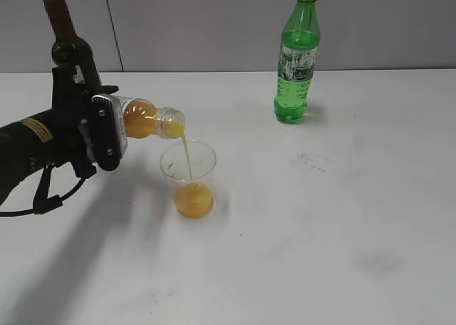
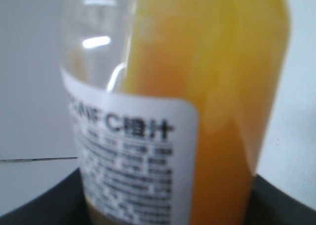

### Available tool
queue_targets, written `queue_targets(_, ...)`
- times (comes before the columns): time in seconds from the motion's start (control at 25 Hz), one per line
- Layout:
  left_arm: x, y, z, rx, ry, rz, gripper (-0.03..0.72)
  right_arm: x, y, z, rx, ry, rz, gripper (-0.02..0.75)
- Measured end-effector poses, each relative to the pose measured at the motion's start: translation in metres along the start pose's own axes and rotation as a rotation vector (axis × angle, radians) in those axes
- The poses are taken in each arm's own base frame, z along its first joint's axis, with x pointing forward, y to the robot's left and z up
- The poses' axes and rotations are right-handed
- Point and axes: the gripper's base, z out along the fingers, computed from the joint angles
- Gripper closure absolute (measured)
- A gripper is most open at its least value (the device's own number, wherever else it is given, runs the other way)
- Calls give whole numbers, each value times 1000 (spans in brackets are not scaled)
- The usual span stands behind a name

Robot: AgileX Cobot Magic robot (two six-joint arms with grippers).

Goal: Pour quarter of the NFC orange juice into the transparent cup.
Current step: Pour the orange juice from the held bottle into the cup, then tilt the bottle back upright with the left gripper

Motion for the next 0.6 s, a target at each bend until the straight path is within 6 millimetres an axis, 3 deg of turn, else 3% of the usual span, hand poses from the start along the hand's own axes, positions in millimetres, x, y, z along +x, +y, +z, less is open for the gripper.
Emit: queue_targets(0.6,0,0,0,-1,0,30,223,0,0,0,0,0,0,148)
